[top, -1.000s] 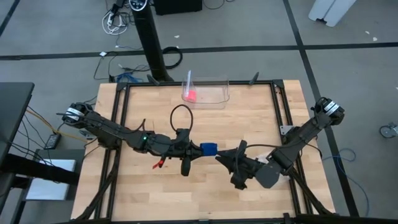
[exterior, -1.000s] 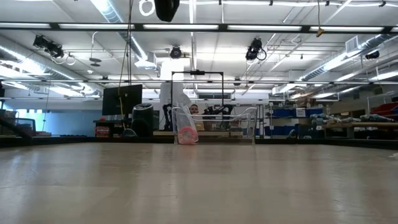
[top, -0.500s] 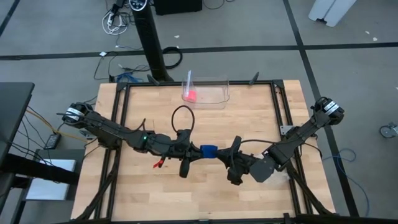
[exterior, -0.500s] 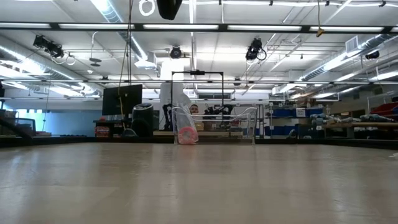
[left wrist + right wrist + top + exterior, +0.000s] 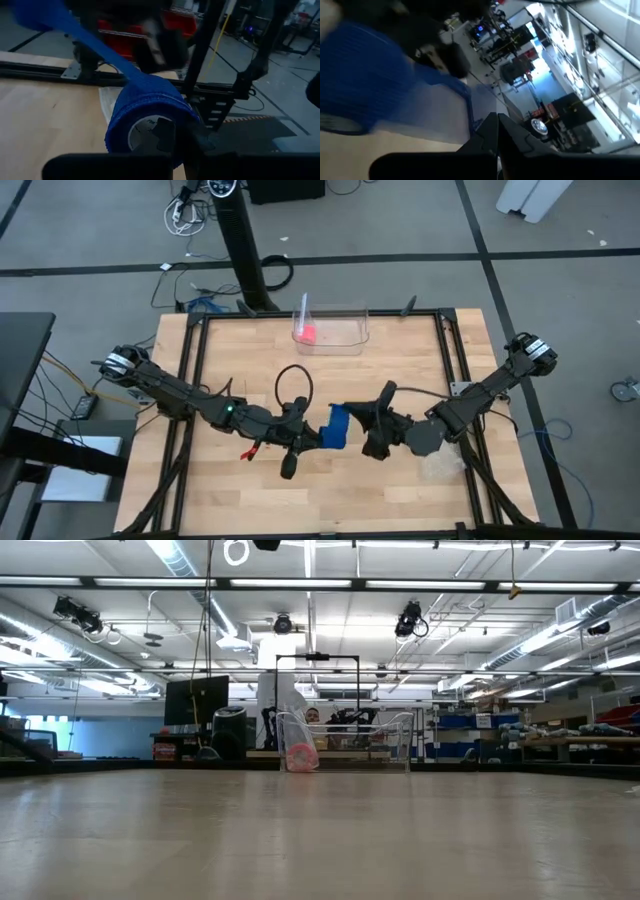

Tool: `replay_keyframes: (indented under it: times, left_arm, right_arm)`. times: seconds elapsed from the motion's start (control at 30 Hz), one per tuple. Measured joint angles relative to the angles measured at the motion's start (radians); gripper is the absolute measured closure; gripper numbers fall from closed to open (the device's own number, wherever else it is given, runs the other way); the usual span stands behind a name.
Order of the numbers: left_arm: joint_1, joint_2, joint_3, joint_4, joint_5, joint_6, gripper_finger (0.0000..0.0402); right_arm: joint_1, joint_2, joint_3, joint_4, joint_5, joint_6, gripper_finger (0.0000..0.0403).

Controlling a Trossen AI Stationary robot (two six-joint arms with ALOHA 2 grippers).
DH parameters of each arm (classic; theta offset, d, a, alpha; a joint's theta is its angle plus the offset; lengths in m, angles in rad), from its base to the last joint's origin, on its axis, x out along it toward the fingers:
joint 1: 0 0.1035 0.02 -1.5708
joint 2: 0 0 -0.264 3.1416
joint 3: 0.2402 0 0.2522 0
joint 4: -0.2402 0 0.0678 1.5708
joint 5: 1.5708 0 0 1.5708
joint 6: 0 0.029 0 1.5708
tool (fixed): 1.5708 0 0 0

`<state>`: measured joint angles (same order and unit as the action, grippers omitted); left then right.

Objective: Roll bandage
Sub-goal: Roll the blue bandage

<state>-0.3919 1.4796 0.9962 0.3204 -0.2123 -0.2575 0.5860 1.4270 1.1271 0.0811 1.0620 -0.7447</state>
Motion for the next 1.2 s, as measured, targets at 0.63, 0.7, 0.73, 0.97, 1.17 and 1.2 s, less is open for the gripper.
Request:
replay_keyframes:
  times: [0.63,0.7,0.73,0.97,1.17,1.2]
  left_arm:
    - [-0.07,-0.002,0.0,0.158,0.025,0.067,0.0384]
    - [-0.073,-0.002,0.0,0.159,0.03,0.069,0.0384]
    - [-0.073,-0.002,0.0,0.159,0.031,0.07,0.0384]
    - [-0.075,-0.002,0.0,0.204,0.049,0.117,0.0384]
    - [-0.075,-0.003,0.0,0.205,0.069,0.12,0.0384]
    - [-0.075,-0.003,0.0,0.204,0.069,0.12,0.0384]
  right_arm:
    - [-0.034,-0.084,0.0,-0.3,-0.195,0.632,0.0358]
    - [-0.017,-0.116,-0.004,-0.324,-0.326,0.791,0.0344]
    - [-0.009,-0.126,-0.013,-0.303,-0.382,0.835,0.0337]
    - [0.045,-0.08,-0.036,-0.138,-0.486,0.848,0.0282]
    - [0.05,-0.058,-0.037,-0.016,-0.476,0.806,0.0254]
    - [0.052,-0.058,-0.037,0.0,-0.474,0.796,0.0254]
